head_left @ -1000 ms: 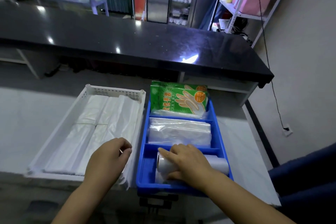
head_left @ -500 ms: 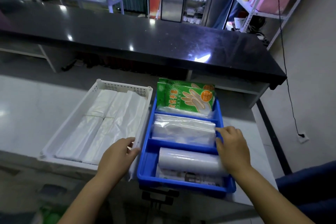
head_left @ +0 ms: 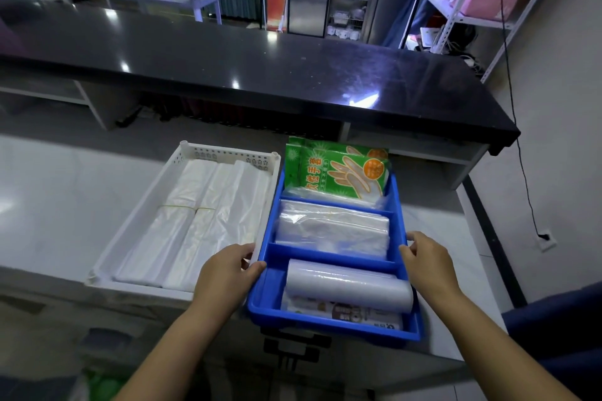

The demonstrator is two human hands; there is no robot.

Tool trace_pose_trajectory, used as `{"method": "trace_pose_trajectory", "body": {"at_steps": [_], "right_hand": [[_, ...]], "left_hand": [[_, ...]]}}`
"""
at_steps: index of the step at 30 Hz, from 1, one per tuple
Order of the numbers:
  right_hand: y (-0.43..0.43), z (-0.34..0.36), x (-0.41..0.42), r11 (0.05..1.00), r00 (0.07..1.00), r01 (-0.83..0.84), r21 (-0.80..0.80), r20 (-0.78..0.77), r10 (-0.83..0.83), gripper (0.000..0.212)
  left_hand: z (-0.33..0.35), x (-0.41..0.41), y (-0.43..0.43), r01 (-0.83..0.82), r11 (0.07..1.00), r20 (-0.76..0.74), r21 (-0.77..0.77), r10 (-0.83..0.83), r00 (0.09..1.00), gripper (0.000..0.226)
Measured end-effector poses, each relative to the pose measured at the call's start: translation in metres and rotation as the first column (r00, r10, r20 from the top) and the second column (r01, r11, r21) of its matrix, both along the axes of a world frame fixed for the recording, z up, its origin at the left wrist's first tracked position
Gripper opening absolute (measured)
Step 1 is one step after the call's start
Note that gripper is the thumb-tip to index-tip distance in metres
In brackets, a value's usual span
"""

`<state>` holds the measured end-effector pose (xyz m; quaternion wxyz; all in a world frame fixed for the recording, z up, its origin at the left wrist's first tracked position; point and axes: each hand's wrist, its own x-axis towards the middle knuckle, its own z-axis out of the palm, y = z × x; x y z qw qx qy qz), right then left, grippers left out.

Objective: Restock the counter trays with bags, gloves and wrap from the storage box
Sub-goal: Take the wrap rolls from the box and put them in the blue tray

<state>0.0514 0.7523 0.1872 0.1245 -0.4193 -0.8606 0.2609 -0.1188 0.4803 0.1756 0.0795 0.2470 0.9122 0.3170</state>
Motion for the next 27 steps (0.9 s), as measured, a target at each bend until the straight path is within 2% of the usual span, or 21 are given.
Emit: {"method": "trace_pose_trajectory", "body": {"at_steps": [8, 16, 21, 24, 27], "right_hand": [[-0.01, 0.003, -0.009, 1.0, 0.999, -0.002, 0.022, 0.052, 0.0, 0.018], [-0.019, 0.007, -0.009, 0.998, 0.991, 0.002, 0.068, 0.131, -0.011, 0.015], [-0.034, 0.017, -0.007, 0.993, 0.967, 0.068, 0.095, 0.239, -0.089, 0.032], [-0.056, 0.021, 0.004, 0.973, 0.976, 0.108, 0.203, 0.164, -0.143, 0.033], [-0.089, 0.028, 0.013, 0.948, 0.994, 0.035, 0.315, 0.086, -0.066, 0.023]], "left_hand": [[0.002, -0.007, -0.008, 0.095, 0.995, -0.011, -0.006, -0.095, 0.995, 0.012], [0.001, -0.013, -0.015, 0.129, 0.991, 0.013, 0.044, -0.13, 0.991, 0.016], [-0.004, -0.016, -0.018, 0.154, 0.986, -0.003, 0.068, -0.154, 0.988, 0.016], [-0.001, -0.013, -0.026, 0.205, 0.978, -0.159, 0.048, -0.195, 0.968, 0.024], [0.007, -0.007, -0.037, 0.311, 0.95, -0.328, -0.008, -0.297, 0.897, 0.018]]}}
